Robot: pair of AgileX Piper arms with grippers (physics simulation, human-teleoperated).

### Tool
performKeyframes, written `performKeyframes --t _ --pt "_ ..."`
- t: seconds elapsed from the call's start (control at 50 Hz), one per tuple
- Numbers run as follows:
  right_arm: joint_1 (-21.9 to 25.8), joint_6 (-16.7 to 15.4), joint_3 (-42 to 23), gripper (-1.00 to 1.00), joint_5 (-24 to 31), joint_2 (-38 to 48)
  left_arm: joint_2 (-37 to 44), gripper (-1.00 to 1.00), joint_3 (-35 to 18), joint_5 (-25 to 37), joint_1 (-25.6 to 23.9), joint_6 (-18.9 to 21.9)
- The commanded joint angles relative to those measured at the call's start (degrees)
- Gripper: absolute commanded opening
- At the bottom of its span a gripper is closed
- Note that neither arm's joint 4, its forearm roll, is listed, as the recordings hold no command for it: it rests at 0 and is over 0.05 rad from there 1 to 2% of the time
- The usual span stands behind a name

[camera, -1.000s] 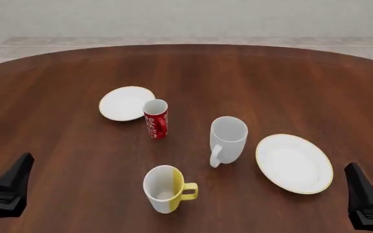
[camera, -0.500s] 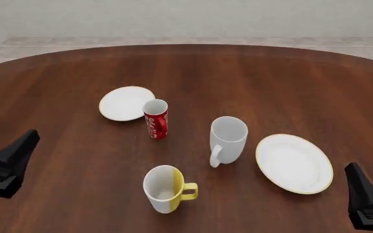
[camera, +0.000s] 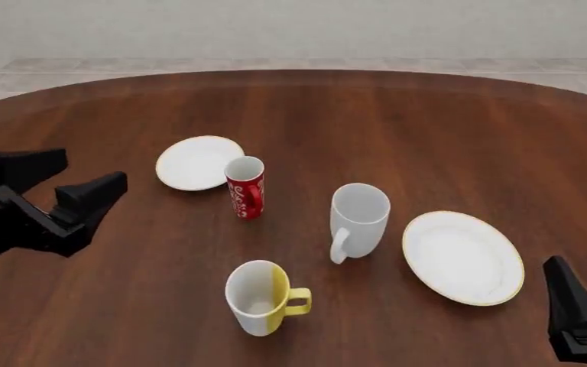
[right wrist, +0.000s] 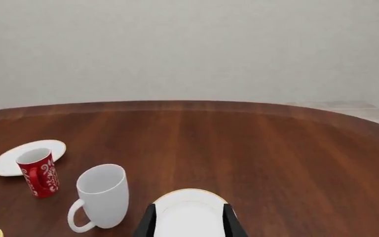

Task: Put the white mug on the left plate.

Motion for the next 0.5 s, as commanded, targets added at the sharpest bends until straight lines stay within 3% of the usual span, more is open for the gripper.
performKeyframes --t 0.02,0.2,0.26,0.5 --pt "0.1 0.1 0.0 1.0 0.0 0.0 8.1 1.0 -6.3 2.2 -4.6 0.3" --pt "0.0 0.3 0.0 1.0 0.0 0.0 12.3 1.0 -9.8 2.8 -7.2 2.0" --pt "0.0 0.3 0.0 1.0 -0.1 0.0 15.7 1.0 -11.1 3.1 -10.3 0.4" --pt "-0.1 0.2 0.0 1.0 -0.1 0.0 20.6 1.0 -15.3 3.5 -12.6 -0.1"
